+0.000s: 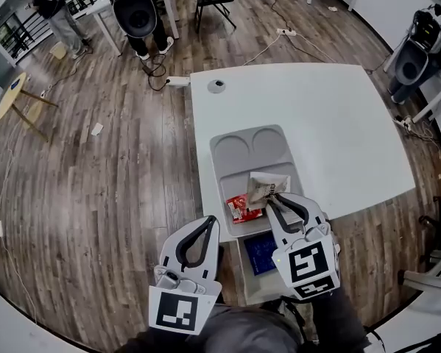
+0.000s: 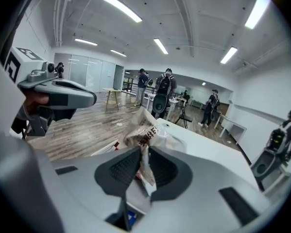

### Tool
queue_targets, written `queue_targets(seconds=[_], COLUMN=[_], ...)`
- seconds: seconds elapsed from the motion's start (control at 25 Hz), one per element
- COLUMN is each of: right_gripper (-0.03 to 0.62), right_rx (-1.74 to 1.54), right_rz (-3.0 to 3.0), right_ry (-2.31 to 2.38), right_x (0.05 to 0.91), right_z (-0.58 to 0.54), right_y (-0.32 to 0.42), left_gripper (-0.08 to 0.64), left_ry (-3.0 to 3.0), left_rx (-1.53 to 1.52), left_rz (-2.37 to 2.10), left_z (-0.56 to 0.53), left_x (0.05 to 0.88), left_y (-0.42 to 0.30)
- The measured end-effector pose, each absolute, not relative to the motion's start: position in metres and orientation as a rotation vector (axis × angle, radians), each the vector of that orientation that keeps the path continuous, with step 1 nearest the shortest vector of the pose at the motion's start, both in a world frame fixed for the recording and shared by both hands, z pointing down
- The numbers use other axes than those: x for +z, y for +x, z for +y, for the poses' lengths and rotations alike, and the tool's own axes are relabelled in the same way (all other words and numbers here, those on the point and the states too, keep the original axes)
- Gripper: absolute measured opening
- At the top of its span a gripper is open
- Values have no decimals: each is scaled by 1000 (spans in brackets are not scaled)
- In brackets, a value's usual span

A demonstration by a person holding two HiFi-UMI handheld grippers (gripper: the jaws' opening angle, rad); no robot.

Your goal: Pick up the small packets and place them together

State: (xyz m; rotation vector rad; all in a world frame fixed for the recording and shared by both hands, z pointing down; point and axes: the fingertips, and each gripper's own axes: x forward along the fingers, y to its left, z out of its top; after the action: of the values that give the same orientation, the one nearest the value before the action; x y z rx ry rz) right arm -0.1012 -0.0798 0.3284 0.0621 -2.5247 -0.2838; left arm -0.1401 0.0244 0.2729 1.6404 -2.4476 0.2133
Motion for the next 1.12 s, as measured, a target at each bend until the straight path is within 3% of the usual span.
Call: queue_targets(seconds=[0.4,0.68,1.12], right_gripper=[74,106,104], right_rx=[-244,-221,-255], right_rz=[-2459,-2459,-2481], right_ry=[35,17,54], right_x=[356,359,349], right_z=[-75,-74,-72], right_y=[-125,-125,-108], left_gripper=[0,0,0], left_ry=[1562,1567,1602], left_rx=[198,193,191], left_rz=[-2451,-2442,-2434], left_z=[41,39,36], left_x=[291,294,289], left_y=[-169,-168,-153])
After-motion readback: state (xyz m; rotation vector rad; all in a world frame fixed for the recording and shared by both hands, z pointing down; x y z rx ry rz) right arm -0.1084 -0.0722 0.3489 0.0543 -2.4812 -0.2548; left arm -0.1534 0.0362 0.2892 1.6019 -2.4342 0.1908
